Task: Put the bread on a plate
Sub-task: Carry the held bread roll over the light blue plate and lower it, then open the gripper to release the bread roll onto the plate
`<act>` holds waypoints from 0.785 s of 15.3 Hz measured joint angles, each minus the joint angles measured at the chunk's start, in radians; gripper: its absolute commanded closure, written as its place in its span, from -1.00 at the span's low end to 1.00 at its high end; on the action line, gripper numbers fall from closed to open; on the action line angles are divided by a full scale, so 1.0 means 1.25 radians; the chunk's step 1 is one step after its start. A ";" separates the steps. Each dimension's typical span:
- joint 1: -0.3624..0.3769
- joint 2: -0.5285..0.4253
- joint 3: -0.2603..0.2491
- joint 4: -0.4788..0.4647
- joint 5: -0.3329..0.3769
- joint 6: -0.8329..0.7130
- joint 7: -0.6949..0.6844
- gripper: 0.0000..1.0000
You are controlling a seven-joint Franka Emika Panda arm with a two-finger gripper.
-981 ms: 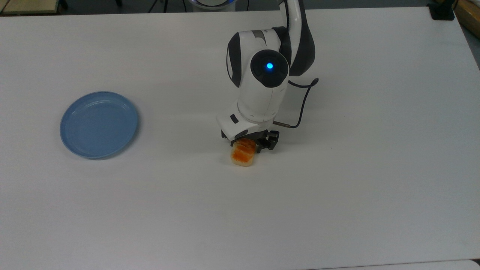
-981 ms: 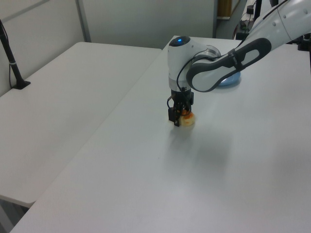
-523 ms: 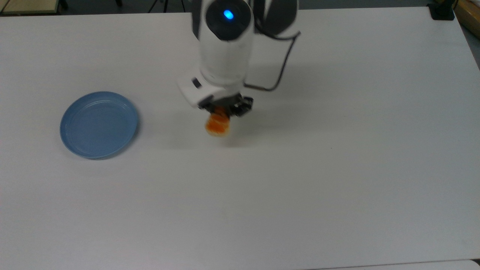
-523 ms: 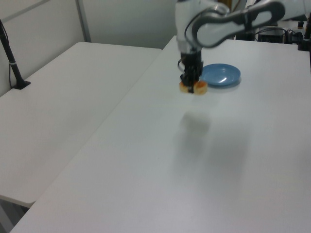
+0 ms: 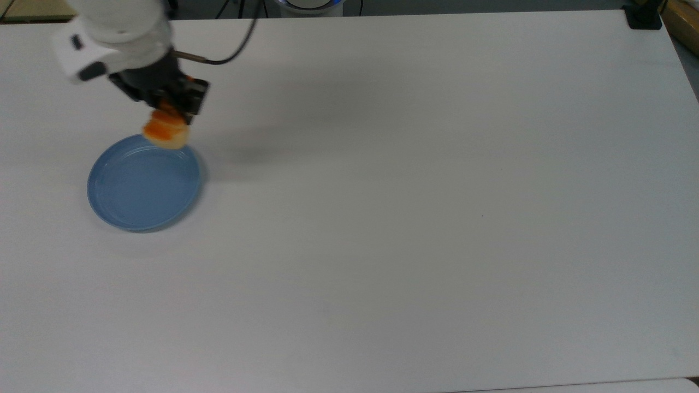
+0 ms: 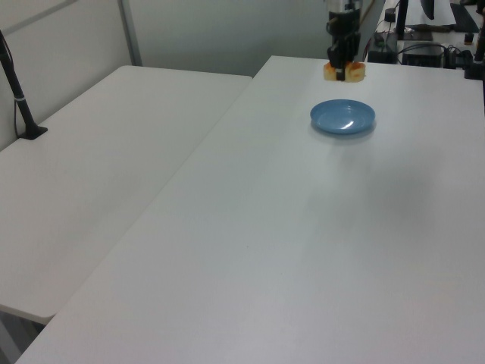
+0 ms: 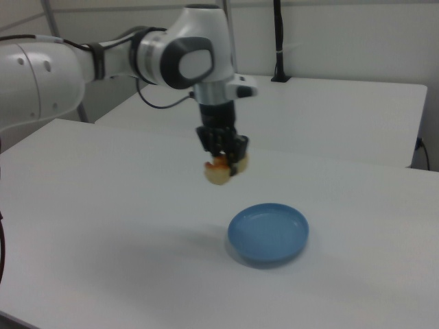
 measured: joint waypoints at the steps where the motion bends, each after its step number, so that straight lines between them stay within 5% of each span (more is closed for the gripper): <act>1: -0.022 0.007 -0.006 -0.001 0.000 0.030 -0.015 0.13; 7: -0.061 0.130 -0.015 -0.010 -0.002 0.183 -0.024 0.05; 9: -0.064 0.170 -0.015 -0.011 -0.003 0.215 -0.024 -0.29; 11: -0.066 0.192 -0.016 -0.012 -0.003 0.228 -0.024 -1.00; 12: -0.066 0.198 -0.016 -0.012 -0.003 0.229 -0.024 -1.00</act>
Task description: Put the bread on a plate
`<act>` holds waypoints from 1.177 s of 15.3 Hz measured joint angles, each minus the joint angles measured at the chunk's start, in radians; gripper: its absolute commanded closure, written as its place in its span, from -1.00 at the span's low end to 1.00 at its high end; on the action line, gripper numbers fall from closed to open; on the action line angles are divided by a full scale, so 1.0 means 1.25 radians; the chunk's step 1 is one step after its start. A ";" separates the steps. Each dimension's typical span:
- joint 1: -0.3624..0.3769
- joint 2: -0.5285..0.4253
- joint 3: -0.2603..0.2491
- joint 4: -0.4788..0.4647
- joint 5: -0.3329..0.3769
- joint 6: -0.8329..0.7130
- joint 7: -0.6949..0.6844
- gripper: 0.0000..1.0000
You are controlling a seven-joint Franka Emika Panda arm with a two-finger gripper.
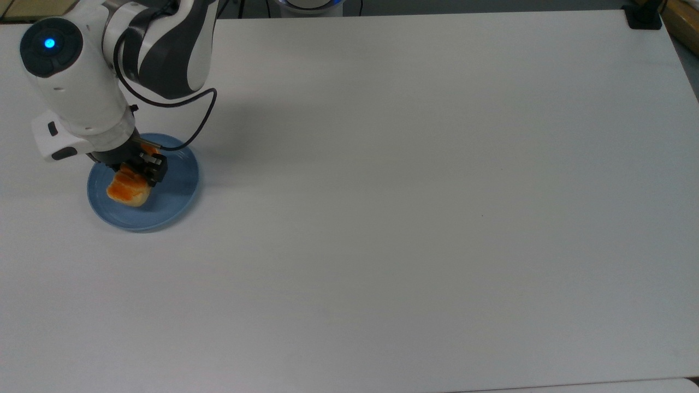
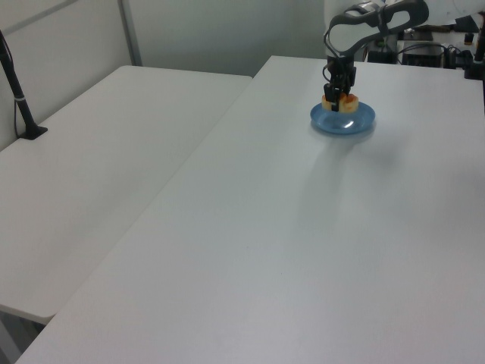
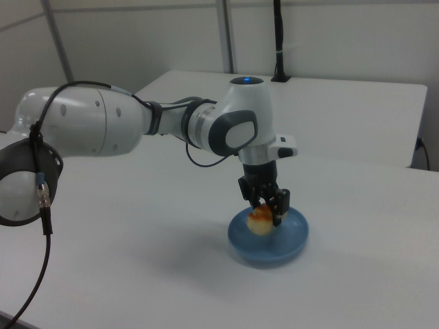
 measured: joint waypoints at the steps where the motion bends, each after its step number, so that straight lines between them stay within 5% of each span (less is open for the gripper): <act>1: 0.000 0.003 0.000 0.000 0.000 0.000 0.000 -1.00; 7: 0.001 0.001 0.000 0.002 0.000 -0.004 0.000 -1.00; 11: 0.019 -0.078 0.004 0.019 0.000 -0.136 0.001 -1.00; 14: 0.088 -0.184 0.008 0.018 0.001 -0.263 0.090 -1.00; 18: 0.180 -0.267 0.021 -0.026 -0.013 -0.288 0.160 -1.00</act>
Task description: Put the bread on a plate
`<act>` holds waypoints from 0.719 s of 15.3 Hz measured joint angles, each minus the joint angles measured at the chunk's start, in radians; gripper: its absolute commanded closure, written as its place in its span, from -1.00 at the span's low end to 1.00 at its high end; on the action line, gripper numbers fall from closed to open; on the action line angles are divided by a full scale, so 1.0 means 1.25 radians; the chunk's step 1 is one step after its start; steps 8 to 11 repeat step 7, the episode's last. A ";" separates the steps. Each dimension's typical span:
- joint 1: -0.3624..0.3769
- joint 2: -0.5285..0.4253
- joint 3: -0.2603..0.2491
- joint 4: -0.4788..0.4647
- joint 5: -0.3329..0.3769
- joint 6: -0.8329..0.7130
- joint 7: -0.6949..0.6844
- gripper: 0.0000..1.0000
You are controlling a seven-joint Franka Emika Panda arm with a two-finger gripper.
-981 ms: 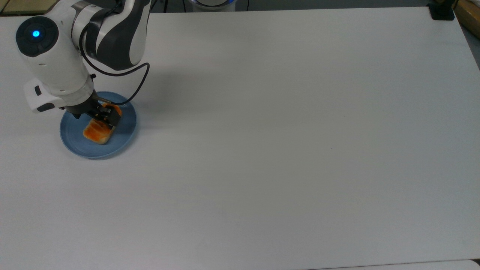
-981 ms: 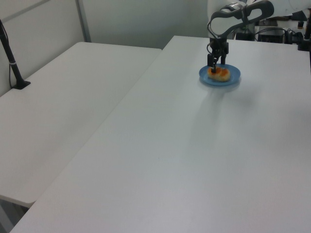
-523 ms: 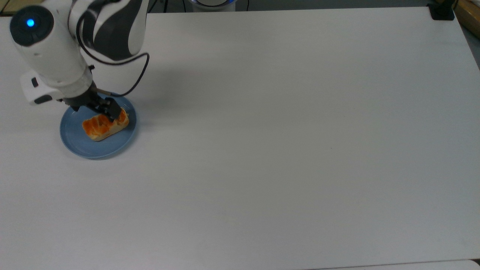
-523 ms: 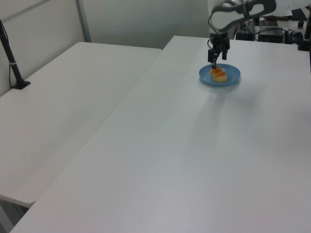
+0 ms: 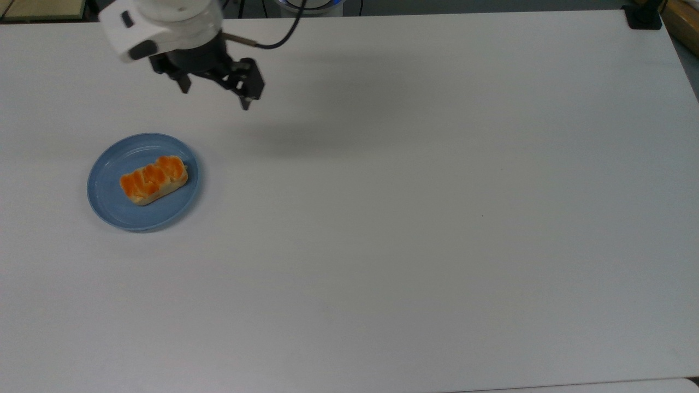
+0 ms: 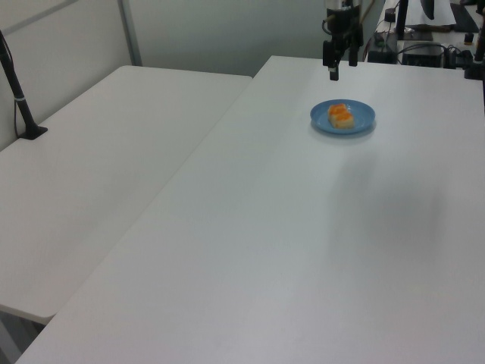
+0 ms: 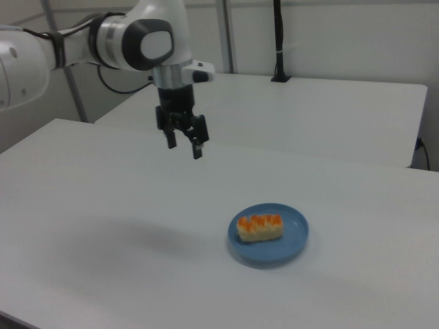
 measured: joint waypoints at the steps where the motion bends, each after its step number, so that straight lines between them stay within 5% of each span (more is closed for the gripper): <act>1: 0.007 -0.012 0.010 -0.014 0.000 -0.001 0.000 -1.00; 11: 0.025 -0.034 0.027 -0.043 -0.007 -0.009 -0.004 -1.00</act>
